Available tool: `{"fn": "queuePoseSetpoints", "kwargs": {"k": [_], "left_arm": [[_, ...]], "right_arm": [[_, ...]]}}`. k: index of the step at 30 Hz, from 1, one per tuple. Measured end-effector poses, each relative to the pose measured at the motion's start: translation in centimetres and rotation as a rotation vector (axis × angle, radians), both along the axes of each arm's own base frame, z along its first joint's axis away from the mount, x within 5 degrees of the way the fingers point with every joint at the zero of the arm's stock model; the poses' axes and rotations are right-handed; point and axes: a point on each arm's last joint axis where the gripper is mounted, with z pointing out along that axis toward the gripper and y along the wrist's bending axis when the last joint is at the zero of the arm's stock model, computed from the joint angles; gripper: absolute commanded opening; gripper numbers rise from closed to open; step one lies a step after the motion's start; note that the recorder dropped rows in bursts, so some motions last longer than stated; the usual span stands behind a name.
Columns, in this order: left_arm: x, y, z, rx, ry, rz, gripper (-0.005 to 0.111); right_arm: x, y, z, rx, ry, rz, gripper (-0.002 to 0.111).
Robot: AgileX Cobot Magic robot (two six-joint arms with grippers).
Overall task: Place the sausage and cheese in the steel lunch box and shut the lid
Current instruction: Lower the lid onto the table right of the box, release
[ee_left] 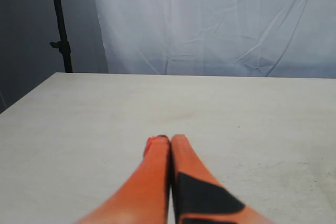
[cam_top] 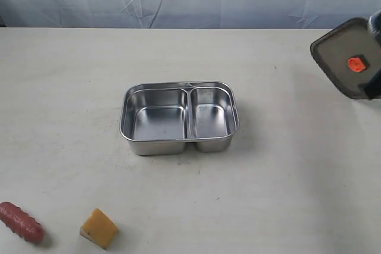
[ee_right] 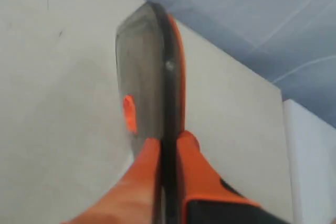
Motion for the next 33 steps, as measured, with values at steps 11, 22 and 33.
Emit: {"fn": "queuePoseSetpoints", "kwargs": {"k": [11, 22, 33], "left_arm": [[0.0, 0.0, 0.0, 0.0, 0.002, 0.0, 0.0], [0.0, 0.0, 0.0, 0.0, 0.002, 0.0, 0.0], [0.0, 0.0, 0.0, 0.0, 0.002, 0.0, 0.0]], "right_arm": [[-7.7, 7.8, -6.4, 0.144, 0.282, 0.166, -0.001], [-12.2, 12.3, -9.7, 0.244, 0.529, 0.278, -0.001], [-14.8, 15.2, -11.9, 0.298, 0.707, 0.416, 0.002]]}}
